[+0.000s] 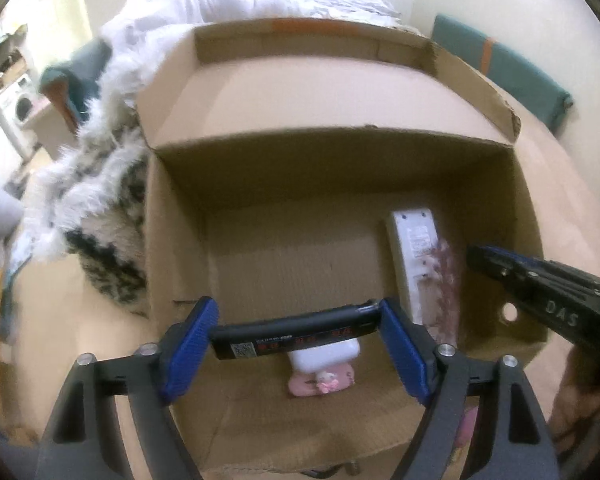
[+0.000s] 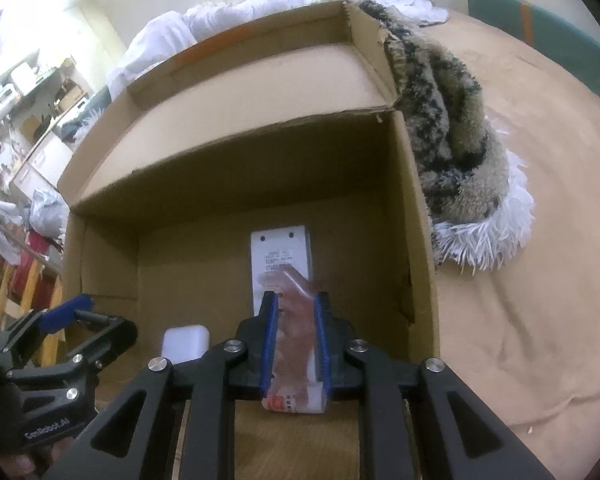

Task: Organize rigid objects
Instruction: 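Carry pen and comb into the box and open both tools, then withdraw both tools from the box toward the remaining items, then grasp the pink lip-gloss tube with right tool while left tool grasps AA battery, then carry lip-gloss tube and battery into the box and open both tools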

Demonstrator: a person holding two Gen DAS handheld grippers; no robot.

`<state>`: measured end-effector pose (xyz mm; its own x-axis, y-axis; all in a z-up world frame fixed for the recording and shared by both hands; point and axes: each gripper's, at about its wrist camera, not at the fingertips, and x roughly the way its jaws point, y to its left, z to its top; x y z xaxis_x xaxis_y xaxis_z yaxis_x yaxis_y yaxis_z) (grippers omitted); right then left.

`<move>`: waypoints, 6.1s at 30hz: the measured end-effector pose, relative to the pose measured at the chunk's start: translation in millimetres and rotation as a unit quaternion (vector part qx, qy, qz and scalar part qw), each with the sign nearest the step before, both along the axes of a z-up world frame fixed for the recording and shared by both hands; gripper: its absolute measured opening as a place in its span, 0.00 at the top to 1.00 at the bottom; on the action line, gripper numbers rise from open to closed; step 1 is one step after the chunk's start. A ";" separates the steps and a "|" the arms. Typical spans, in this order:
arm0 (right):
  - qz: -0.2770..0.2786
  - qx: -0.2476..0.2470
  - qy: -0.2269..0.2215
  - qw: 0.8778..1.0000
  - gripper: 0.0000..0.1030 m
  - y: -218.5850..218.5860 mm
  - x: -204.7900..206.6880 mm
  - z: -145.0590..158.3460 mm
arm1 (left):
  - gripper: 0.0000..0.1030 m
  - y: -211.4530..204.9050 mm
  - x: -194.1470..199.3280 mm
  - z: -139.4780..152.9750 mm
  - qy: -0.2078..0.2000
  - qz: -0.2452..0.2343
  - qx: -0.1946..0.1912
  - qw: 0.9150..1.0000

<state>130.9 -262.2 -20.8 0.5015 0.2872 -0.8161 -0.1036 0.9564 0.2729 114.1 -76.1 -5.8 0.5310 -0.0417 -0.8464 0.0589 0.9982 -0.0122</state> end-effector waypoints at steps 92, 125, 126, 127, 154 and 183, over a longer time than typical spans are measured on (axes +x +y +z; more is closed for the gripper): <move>0.028 -0.147 0.247 0.957 0.74 29.1 -103.1 -92.9 | 0.01 76.2 -92.4 -24.5 0.100 0.081 -0.028 0.991; 0.034 0.044 -0.044 0.997 0.75 -7.9 -105.9 48.3 | 0.39 37.5 -119.8 -43.5 0.133 0.015 -0.072 0.988; 0.031 0.050 -0.044 0.997 0.75 -10.3 -104.6 48.3 | 0.51 27.4 -123.0 -49.1 0.147 0.000 -0.073 0.986; 0.029 0.059 -0.046 0.997 0.75 -13.4 -103.8 48.8 | 0.57 20.7 -124.7 -53.5 0.157 -0.008 -0.074 0.985; 0.007 0.105 0.019 0.994 0.75 -29.5 -85.2 22.2 | 0.88 -24.3 -78.2 -96.8 0.191 0.005 -0.009 0.981; 0.016 0.051 -0.025 0.998 0.75 -14.6 -99.4 38.2 | 0.89 66.0 -120.2 16.7 0.067 0.062 -0.045 0.995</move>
